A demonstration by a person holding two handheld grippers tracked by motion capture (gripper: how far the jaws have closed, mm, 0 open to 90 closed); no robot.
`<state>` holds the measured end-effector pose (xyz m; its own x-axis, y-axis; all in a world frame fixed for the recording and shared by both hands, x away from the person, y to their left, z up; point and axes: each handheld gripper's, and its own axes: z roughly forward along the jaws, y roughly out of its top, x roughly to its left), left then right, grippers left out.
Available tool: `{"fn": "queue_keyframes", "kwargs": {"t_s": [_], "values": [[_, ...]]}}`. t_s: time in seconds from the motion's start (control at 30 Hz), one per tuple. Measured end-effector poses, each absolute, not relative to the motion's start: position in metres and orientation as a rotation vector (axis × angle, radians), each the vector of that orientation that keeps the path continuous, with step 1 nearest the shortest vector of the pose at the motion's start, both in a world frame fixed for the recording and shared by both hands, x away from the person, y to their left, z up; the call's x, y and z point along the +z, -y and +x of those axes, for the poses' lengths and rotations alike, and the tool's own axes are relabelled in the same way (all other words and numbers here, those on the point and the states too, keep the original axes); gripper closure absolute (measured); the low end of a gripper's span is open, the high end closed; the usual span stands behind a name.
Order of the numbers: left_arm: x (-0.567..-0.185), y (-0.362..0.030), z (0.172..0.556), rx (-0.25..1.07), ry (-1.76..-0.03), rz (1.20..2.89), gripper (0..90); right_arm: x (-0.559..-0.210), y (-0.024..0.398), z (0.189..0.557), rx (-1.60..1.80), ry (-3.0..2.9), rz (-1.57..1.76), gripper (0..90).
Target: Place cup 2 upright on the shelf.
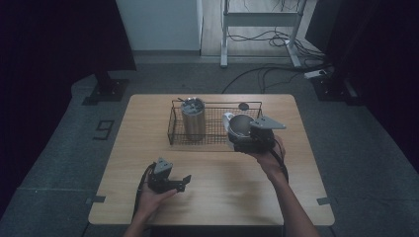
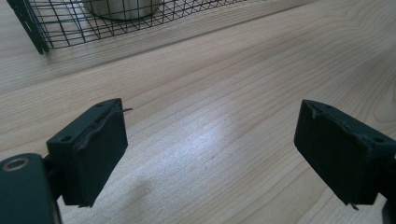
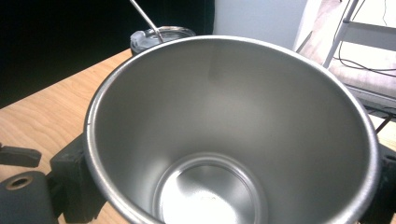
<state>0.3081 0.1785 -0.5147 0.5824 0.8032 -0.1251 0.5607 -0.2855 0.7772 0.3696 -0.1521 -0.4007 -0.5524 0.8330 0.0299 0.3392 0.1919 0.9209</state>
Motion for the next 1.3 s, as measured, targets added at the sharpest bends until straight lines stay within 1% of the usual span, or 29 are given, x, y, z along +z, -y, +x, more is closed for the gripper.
{"fn": "queue_keyframes", "kwargs": {"t_s": [1.3], "values": [[-0.513,-0.18,0.307,0.366,-1.084,1.974,9.7,-0.409,0.159,0.423,1.282,-1.988,1.18,7.5]]}}
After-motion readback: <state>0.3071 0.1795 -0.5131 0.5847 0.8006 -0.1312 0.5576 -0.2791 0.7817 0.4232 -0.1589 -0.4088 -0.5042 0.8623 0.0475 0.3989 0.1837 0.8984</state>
